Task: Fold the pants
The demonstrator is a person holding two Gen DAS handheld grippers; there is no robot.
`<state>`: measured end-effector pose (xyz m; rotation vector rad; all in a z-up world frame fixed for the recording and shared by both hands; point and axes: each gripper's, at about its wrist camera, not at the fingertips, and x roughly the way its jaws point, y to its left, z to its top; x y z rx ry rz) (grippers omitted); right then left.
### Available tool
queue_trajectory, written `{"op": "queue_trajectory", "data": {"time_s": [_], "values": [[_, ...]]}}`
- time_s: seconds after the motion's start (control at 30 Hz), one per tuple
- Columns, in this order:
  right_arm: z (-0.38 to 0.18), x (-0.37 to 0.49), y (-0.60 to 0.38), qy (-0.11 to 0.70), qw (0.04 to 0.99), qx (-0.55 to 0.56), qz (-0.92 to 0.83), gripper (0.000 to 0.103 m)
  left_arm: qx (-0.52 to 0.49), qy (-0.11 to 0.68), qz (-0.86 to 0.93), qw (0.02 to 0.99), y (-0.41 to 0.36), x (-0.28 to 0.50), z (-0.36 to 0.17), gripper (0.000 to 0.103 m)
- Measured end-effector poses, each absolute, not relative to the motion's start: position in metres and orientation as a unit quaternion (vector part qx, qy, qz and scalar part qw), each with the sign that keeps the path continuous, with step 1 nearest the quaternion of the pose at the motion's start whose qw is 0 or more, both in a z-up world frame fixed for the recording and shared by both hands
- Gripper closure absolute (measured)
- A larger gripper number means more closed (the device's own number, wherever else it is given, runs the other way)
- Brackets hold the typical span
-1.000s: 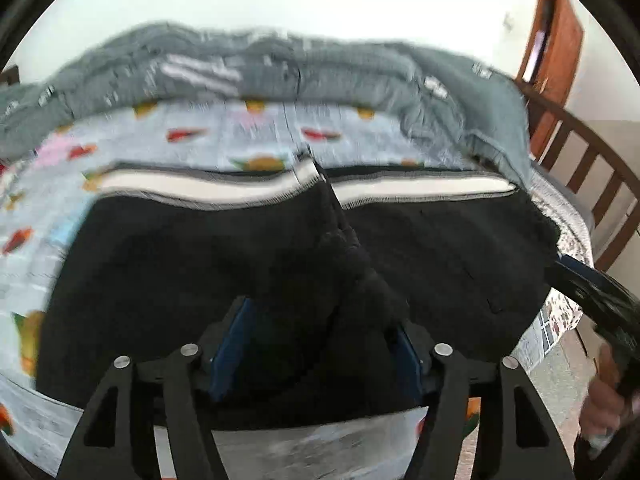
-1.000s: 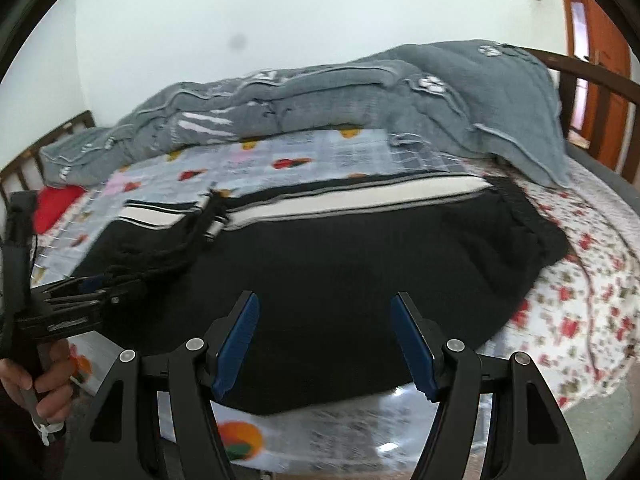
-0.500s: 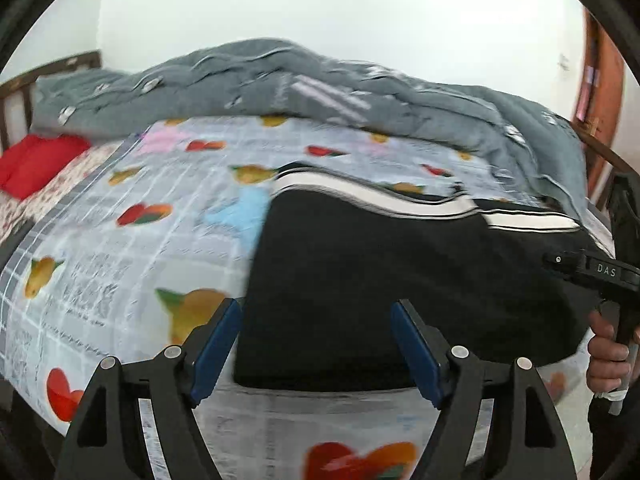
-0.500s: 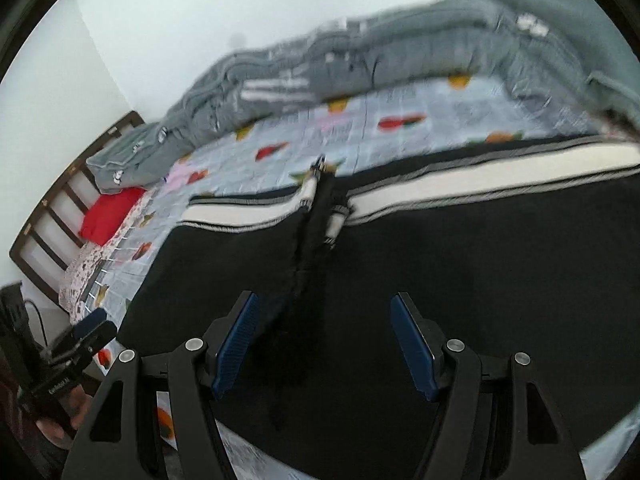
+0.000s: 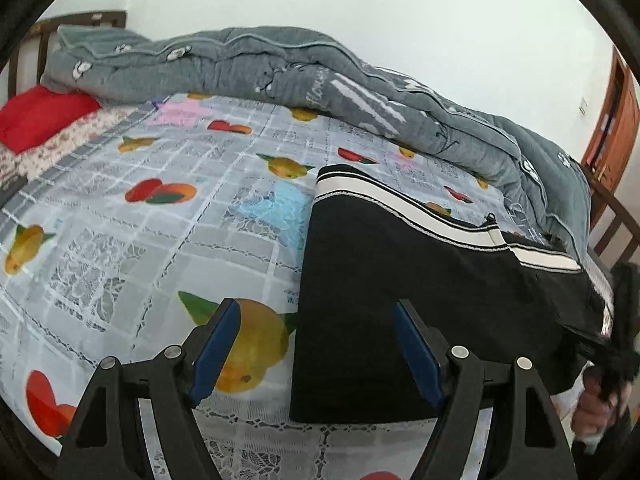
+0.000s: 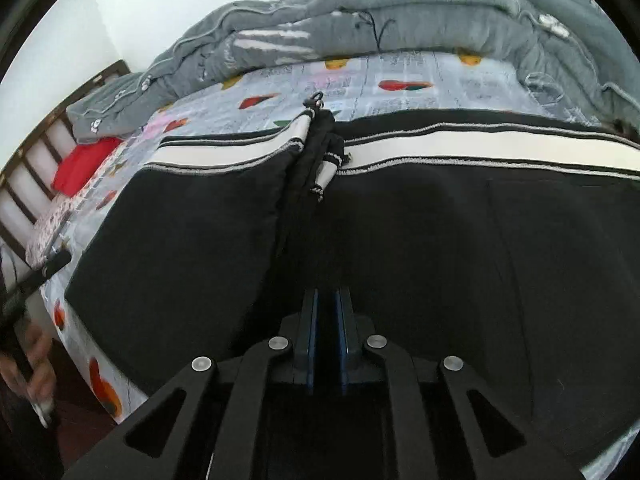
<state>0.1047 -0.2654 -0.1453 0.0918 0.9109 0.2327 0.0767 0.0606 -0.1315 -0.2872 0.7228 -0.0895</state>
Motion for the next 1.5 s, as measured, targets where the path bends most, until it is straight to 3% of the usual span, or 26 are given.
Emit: {"op": "queue_trajectory", "data": {"time_s": [0.07,0.13,0.23,0.3,0.33,0.37,0.53,0.6,0.7,0.8,0.9,1.0,1.1,1.13,1.27,1.5], "values": [[-0.129,0.087,-0.27,0.42,0.899,0.058,0.114,0.092,-0.152,0.351,-0.052,0.923,0.063,0.077,-0.135,0.027],[-0.113,0.075,-0.27,0.4,0.903,0.08,0.135,0.066,-0.158,0.351,-0.052,0.922,0.065,0.078,-0.138,0.027],[-0.101,0.064,-0.26,0.376,0.911,0.078,0.15,0.046,-0.172,0.35,-0.059,0.919,0.066,0.077,-0.139,0.027],[-0.107,0.069,-0.243,0.388,0.907,0.057,0.151,0.049,-0.17,0.348,-0.059,0.92,0.067,0.076,-0.138,0.027],[-0.113,0.073,-0.237,0.403,0.902,0.048,0.146,0.076,-0.167,0.347,-0.058,0.921,0.067,0.075,-0.137,0.027],[-0.123,0.077,-0.231,0.42,0.895,0.038,0.147,0.088,-0.162,0.344,-0.056,0.923,0.068,0.073,-0.134,0.027],[-0.111,0.058,-0.25,0.362,0.911,0.081,0.182,0.094,-0.158,0.344,-0.052,0.924,0.078,0.067,-0.129,0.027],[-0.124,0.062,-0.251,0.391,0.903,0.074,0.161,0.094,-0.166,0.351,-0.06,0.92,0.077,0.07,-0.131,0.027],[-0.147,0.067,-0.24,0.419,0.895,0.038,0.151,0.093,-0.172,0.376,-0.07,0.908,0.07,0.081,-0.14,0.027],[-0.13,0.057,-0.251,0.409,0.897,0.052,0.157,0.087,-0.154,0.418,-0.084,0.891,0.057,0.089,-0.157,0.027],[-0.115,0.042,-0.278,0.392,0.91,0.05,0.126,0.078,-0.122,0.411,-0.08,0.9,0.046,0.086,-0.16,0.026],[-0.106,0.028,-0.312,0.384,0.92,0.043,0.071,0.076,-0.14,0.414,-0.088,0.895,0.047,0.087,-0.157,0.026],[-0.1,0.012,-0.366,0.375,0.925,0.062,-0.005,0.048,-0.152,0.412,-0.093,0.894,0.05,0.092,-0.155,0.026],[-0.101,0.007,-0.384,0.371,0.925,0.066,-0.036,0.045,-0.153,0.412,-0.092,0.893,0.05,0.094,-0.155,0.026],[-0.105,-0.003,-0.455,0.368,0.913,0.111,-0.137,0.045,-0.156,0.424,-0.108,0.886,0.046,0.111,-0.155,0.027],[-0.122,0.033,-0.532,0.365,0.889,0.234,-0.144,0.044,-0.202,0.442,-0.124,0.865,0.045,0.149,-0.155,0.03]]}}
